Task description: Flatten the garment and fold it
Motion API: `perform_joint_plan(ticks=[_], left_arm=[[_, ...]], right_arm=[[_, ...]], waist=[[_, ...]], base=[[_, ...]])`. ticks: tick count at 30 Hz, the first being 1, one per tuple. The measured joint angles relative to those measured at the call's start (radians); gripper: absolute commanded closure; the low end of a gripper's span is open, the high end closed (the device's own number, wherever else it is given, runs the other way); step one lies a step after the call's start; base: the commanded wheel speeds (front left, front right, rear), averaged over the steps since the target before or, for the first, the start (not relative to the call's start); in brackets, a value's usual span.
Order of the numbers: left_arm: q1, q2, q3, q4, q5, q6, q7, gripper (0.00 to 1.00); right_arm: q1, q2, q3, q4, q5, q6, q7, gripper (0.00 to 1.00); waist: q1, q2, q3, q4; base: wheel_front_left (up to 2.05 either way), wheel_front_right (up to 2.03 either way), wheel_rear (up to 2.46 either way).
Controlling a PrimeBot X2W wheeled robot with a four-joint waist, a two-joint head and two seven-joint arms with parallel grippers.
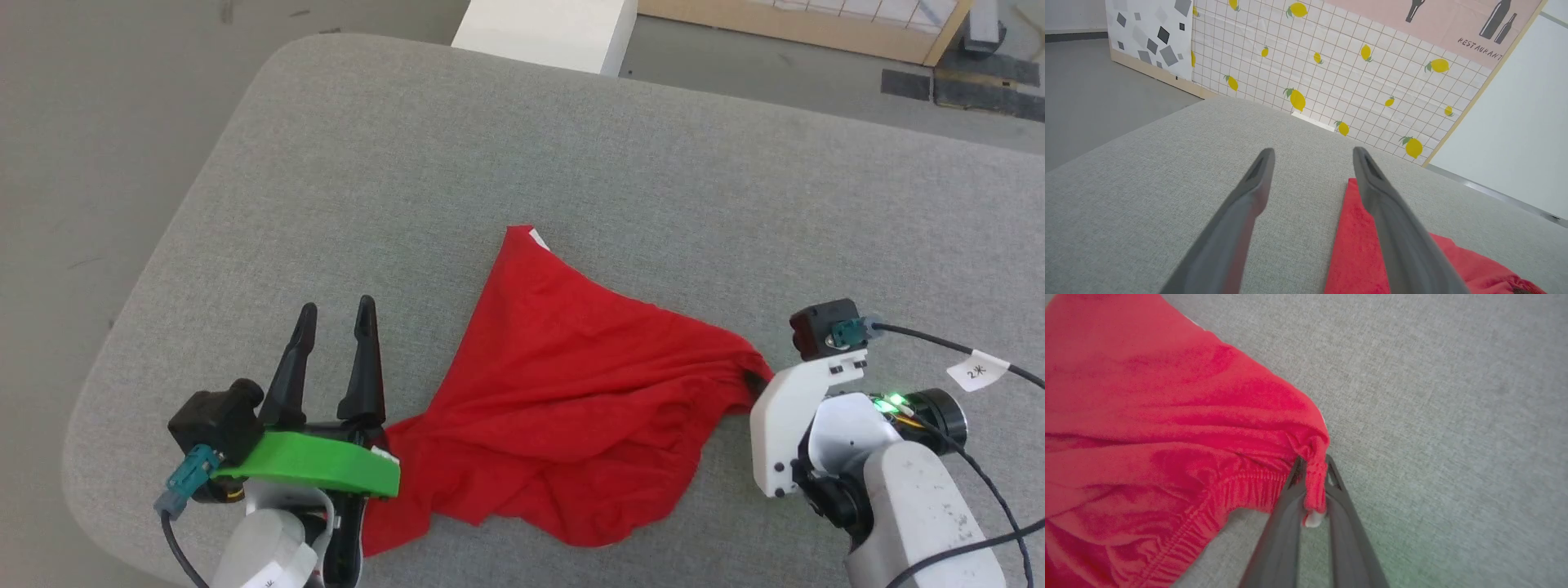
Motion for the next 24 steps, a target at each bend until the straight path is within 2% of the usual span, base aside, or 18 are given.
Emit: perform_joint_plan(ticks=[3, 6, 9, 12, 16, 19, 20, 21, 24], left_arm=[[0.000, 0.000, 0.000, 0.003, 0.000, -0.002, 0.000, 0.00], [0.001, -0.001, -0.003, 0.007, 0.000, -0.002, 0.000, 0.00], [0.001, -0.001, -0.004, 0.012, 0.000, -0.002, 0.000, 0.00], [0.002, -0.002, -0.003, 0.012, 0.000, -0.002, 0.000, 0.00], [0.004, -0.002, -0.007, 0.022, 0.000, -0.002, 0.000, 0.00], [0.005, -0.002, -0.008, 0.030, 0.000, -0.001, 0.000, 0.00], [0.006, -0.002, -0.008, 0.032, 0.000, -0.001, 0.000, 0.00], [0.007, -0.003, -0.009, 0.036, 0.000, -0.001, 0.000, 0.00], [0.012, -0.003, -0.008, 0.048, 0.000, -0.001, 0.000, 0.00]], right_arm=[[0.027, -0.013, -0.010, -0.046, -0.010, 0.000, 0.021, 1.00], [0.069, -0.078, -0.046, -0.111, -0.006, 0.000, 0.054, 1.00], [0.120, -0.144, -0.135, -0.176, -0.006, 0.000, 0.089, 1.00], [0.164, -0.178, -0.227, -0.230, -0.008, 0.000, 0.118, 1.00], [0.195, -0.184, -0.313, -0.254, -0.014, 0.000, 0.136, 1.00], [0.203, -0.162, -0.355, -0.249, -0.013, 0.000, 0.140, 1.00], [0.203, -0.152, -0.363, -0.248, -0.009, 0.000, 0.136, 0.56], [0.203, -0.139, -0.368, -0.246, -0.005, 0.000, 0.126, 0.00], [0.203, -0.107, -0.374, -0.247, 0.002, 0.000, 0.095, 0.00]], waist=[[0.0000, 0.0000, -0.008, -0.003], [0.0000, 0.0000, -0.017, -0.008], [0.0000, 0.0000, -0.028, -0.012], [0.0000, 0.0000, -0.037, -0.021], [0.0000, 0.0000, -0.046, -0.037], [0.0000, 0.0000, -0.056, -0.048], [0.0000, 0.0000, -0.059, -0.051], [0.0000, 0.0000, -0.063, -0.055], [0.0000, 0.0000, -0.076, -0.068]], base=[[0.00, 0.00, 0.00], [0.00, 0.00, 0.00], [0.00, 0.00, 0.00], [0.00, 0.00, 0.00], [0.00, 0.00, 0.00], [0.00, 0.00, 0.00], [0.00, 0.00, 0.00], [0.00, 0.00, 0.00], [0.00, 0.00, 0.00]])
